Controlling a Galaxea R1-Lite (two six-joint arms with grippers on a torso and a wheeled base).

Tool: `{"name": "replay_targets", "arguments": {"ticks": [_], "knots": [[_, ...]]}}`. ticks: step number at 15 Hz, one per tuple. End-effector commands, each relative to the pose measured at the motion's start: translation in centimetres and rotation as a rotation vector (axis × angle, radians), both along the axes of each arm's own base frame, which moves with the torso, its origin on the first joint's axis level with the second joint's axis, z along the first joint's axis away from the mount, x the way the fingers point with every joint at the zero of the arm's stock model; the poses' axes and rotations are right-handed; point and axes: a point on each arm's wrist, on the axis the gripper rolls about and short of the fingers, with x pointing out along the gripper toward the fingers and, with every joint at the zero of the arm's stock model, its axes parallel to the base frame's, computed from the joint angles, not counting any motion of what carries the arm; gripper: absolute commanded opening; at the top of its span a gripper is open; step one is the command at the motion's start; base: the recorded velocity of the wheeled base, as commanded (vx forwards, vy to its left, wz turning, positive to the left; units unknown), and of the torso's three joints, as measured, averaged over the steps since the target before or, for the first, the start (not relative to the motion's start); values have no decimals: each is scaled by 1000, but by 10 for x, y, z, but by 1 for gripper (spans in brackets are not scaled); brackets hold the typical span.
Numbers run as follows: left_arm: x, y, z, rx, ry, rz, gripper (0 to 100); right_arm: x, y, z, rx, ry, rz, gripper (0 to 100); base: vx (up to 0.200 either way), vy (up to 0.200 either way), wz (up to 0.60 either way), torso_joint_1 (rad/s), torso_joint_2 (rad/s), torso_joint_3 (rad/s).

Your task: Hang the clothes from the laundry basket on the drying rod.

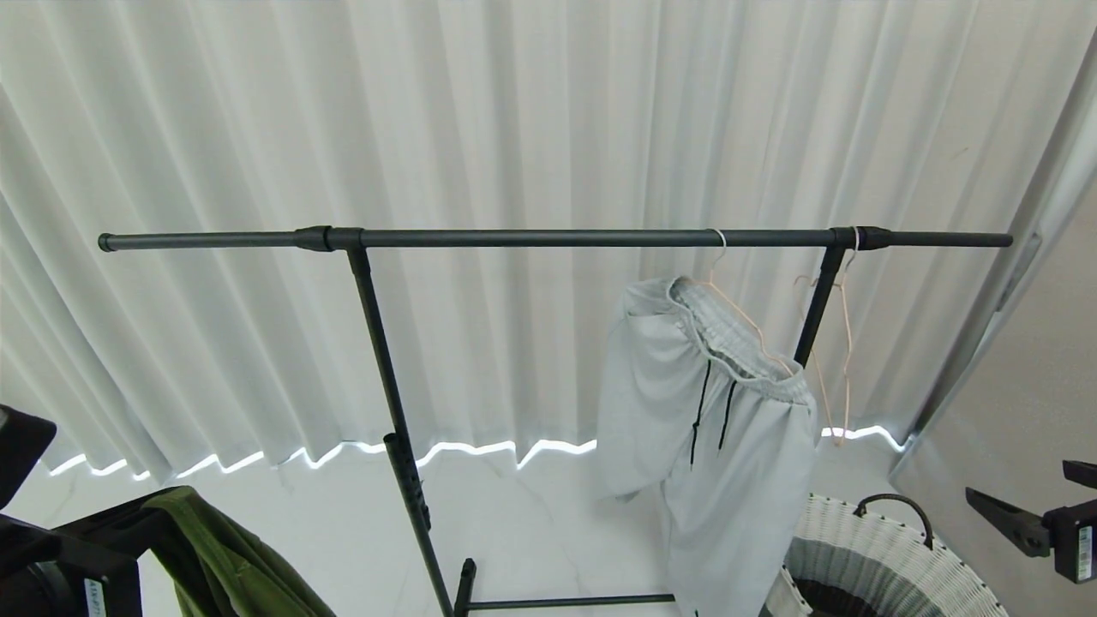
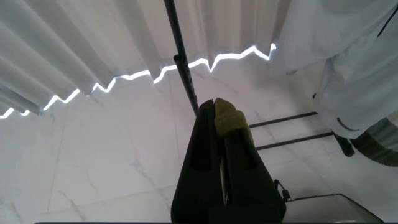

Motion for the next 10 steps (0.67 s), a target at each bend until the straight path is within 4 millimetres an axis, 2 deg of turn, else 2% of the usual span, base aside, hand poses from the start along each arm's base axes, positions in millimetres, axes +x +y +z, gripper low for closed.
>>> {"name": "replay_targets", "arguments": {"ticks": [1,6,10], "knots": [[0,0,0,0,0,0,0,0,0,0,-1,2,-1,100,0,0,0,124,-271,-149],[0,0,-1,32,3,-11,0,2,0,2,-2,-4,-1,100,0,0,0,24,-46,-24],[0,0,-2,34,7,-10,0,2,0,1,-3,-1,0,100,0,-200,0,1,0,2]]}}
